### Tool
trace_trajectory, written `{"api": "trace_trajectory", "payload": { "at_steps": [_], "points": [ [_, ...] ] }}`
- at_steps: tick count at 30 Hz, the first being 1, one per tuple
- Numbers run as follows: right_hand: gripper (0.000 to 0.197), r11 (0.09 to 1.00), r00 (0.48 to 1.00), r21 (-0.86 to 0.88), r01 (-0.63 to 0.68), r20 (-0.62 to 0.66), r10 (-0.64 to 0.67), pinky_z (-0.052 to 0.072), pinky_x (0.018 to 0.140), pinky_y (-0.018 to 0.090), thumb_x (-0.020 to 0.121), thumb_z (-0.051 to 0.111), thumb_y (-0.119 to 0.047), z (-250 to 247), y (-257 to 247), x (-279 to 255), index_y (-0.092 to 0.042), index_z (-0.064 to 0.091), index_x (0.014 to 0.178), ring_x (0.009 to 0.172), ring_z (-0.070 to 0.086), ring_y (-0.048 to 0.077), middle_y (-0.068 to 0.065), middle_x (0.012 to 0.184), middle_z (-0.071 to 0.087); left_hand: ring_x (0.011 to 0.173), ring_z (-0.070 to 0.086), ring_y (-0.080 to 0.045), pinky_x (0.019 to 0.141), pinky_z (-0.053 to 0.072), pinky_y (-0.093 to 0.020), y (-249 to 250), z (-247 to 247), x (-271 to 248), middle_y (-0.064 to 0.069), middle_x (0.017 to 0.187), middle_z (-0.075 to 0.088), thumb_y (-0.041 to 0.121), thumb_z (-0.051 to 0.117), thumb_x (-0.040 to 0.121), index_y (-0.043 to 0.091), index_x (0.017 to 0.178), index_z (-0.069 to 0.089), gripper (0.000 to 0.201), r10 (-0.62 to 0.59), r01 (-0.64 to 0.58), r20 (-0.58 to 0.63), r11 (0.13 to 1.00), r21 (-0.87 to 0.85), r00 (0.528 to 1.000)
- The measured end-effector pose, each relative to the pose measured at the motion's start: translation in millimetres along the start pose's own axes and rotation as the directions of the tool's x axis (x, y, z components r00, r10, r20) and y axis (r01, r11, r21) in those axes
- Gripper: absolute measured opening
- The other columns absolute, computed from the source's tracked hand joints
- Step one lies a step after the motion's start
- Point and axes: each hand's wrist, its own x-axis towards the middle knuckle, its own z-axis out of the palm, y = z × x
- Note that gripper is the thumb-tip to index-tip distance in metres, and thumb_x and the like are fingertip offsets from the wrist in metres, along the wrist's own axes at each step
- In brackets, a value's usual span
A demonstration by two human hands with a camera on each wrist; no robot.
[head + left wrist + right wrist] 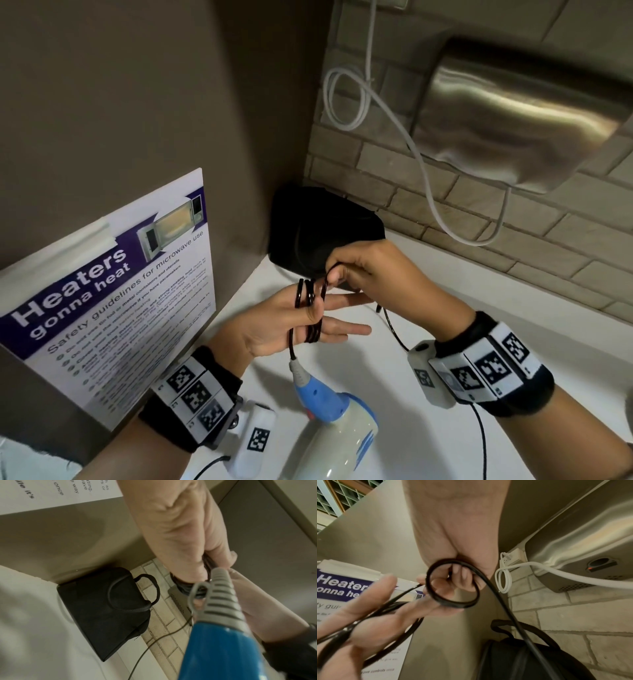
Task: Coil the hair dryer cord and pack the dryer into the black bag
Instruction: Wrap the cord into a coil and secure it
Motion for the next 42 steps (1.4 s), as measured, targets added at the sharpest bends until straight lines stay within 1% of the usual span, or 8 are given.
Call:
{"api": "trace_trajectory", "payload": {
  "at_steps": [11,15,17,19,22,27,33,42],
  "points": [
    [0.018,0.995,1.0,0.1,-0.027,0.002,0.027,0.047,0.061,0.024,0.091,0.057,-0.016,21,23,15,-0.022,0.059,0.074,0.06,0.053,0.002,-0.013,0.066,0.055,0.126,0.049,-0.044,0.111,0.029,-0.057,0,2,-6,-0.017,0.145,0.045,0.003,0.034,0.098,0.006,0.127,0.05,0.033,-0.096,0.094,0.072,0.995,0.031,0.993],
    [0.021,0.982,0.982,0.132,-0.135,0.154,0.114,0.049,0.065,0.03,0.095,0.048,-0.008,44,18,9,-0.003,0.051,0.075,0.064,0.057,0.017,0.011,0.076,0.064,0.126,0.049,-0.041,0.109,0.034,-0.054,2,12,0,-0.015,0.146,0.043,-0.001,0.032,0.096,0.012,0.132,0.047,0.041,-0.006,0.021,0.178,0.996,-0.081,0.984],
    [0.012,0.824,0.822,0.025,-0.565,0.1,0.561,0.049,0.083,0.052,0.095,0.042,-0.002,68,35,17,0.003,0.051,0.09,0.08,0.058,0.045,0.033,0.109,0.06,0.129,0.046,-0.04,0.109,0.034,-0.053,1,14,3,-0.013,0.147,0.043,-0.007,0.029,0.095,0.016,0.142,0.039,0.054,0.07,-0.053,0.159,0.993,-0.109,0.985],
    [0.031,0.638,0.603,-0.003,-0.77,-0.33,0.726,0.046,0.099,0.041,0.095,0.041,-0.011,100,33,22,-0.011,0.054,0.124,0.104,0.059,0.044,0.02,0.128,0.059,0.133,0.042,-0.04,0.11,0.033,-0.052,-2,13,4,-0.014,0.15,0.039,-0.013,0.027,0.092,0.022,0.146,0.031,0.064,0.156,-0.142,0.103,0.981,-0.136,0.982],
    [0.034,0.925,0.911,0.073,-0.374,0.215,0.351,0.039,0.085,0.002,0.098,0.033,-0.007,96,20,-21,-0.008,0.066,0.109,0.098,0.061,0.036,0.022,0.107,0.067,0.139,0.034,-0.037,0.114,0.028,-0.047,-6,7,4,-0.015,0.153,0.032,-0.019,0.024,0.089,0.026,0.15,0.02,0.075,0.263,-0.264,-0.034,0.947,-0.184,0.964],
    [0.027,0.986,0.935,0.009,-0.166,0.318,0.155,0.052,0.072,0.028,0.085,0.042,0.004,101,27,-45,-0.015,0.055,0.101,0.068,0.059,0.009,-0.004,0.081,0.068,0.141,0.033,-0.022,0.115,0.024,-0.038,-12,-15,4,-0.004,0.152,0.037,-0.021,0.021,0.088,0.034,0.147,0.027,0.081,0.255,-0.328,-0.315,0.923,-0.203,0.914],
    [0.024,0.983,0.941,-0.114,-0.143,0.292,0.171,0.05,0.071,0.035,0.1,0.041,-0.029,89,19,-61,-0.016,0.061,0.1,0.068,0.056,0.018,0.003,0.08,0.068,0.136,0.041,-0.025,0.115,0.028,-0.042,-19,-27,6,-0.004,0.147,0.045,-0.017,0.027,0.091,0.03,0.144,0.034,0.071,0.144,-0.29,-0.547,0.938,-0.189,0.825],
    [0.031,0.99,0.968,0.002,-0.142,0.21,0.138,0.038,0.058,0.015,0.099,0.044,-0.038,35,-7,-67,-0.02,0.065,0.11,0.058,0.05,0.006,-0.014,0.058,0.055,0.128,0.05,-0.022,0.11,0.033,-0.035,-18,-30,10,-0.005,0.145,0.047,-0.012,0.037,0.093,0.031,0.146,0.029,0.069,0.107,-0.202,-0.633,0.976,-0.08,0.767]
  ]
}}
